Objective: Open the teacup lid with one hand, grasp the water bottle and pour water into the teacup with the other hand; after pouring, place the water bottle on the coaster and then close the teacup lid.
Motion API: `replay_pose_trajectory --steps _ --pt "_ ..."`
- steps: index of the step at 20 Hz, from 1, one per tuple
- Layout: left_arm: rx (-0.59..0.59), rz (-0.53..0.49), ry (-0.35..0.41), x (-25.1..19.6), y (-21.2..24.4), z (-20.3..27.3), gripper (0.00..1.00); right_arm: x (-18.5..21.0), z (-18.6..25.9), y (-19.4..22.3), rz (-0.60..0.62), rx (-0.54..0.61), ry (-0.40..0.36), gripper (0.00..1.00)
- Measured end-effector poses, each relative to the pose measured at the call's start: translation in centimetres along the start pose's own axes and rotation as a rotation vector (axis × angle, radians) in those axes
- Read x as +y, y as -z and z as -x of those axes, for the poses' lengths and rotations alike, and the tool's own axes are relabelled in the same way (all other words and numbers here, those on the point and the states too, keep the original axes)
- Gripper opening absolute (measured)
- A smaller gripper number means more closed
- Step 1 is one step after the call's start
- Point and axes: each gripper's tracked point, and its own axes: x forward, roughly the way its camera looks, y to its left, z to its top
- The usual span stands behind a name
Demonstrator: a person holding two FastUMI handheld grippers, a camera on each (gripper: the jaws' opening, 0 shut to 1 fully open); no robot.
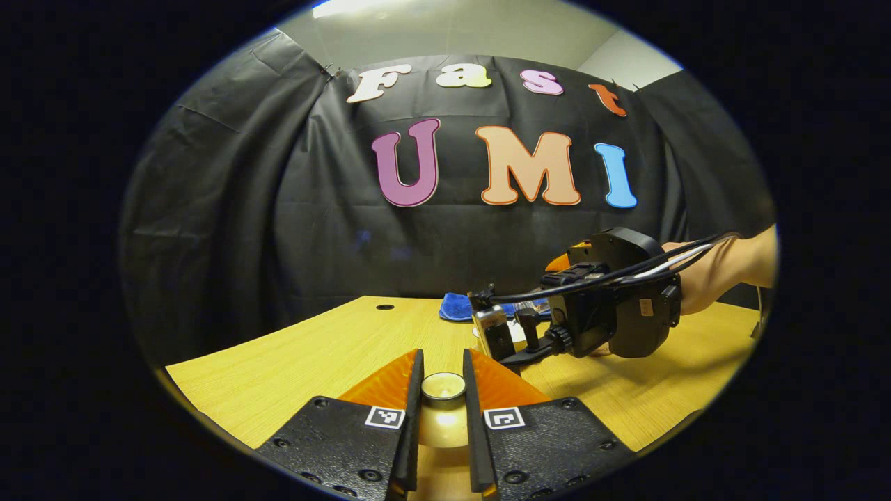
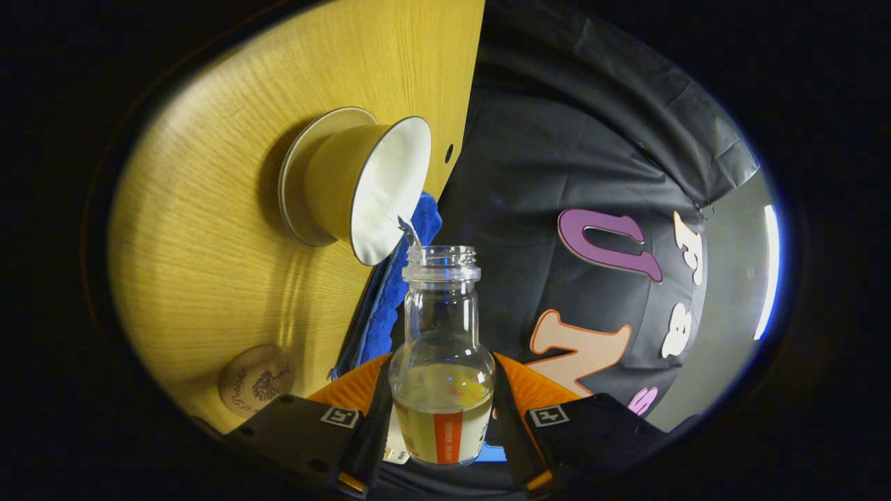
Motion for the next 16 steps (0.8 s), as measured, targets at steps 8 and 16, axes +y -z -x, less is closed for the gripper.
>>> replay_pose_trajectory --steps 8,16 --pt "0.0 0.001 0.0 -0.02 -0.06 -0.03 0.27 -0.26 -0.03 -0.24 0.07 -0.032 0.021 0.73" --pt "0.001 0.001 -0.001 0.05 -0.01 0.04 0.27 -0.38 -0.09 -0.31 0.095 -0.045 0.021 0.74"
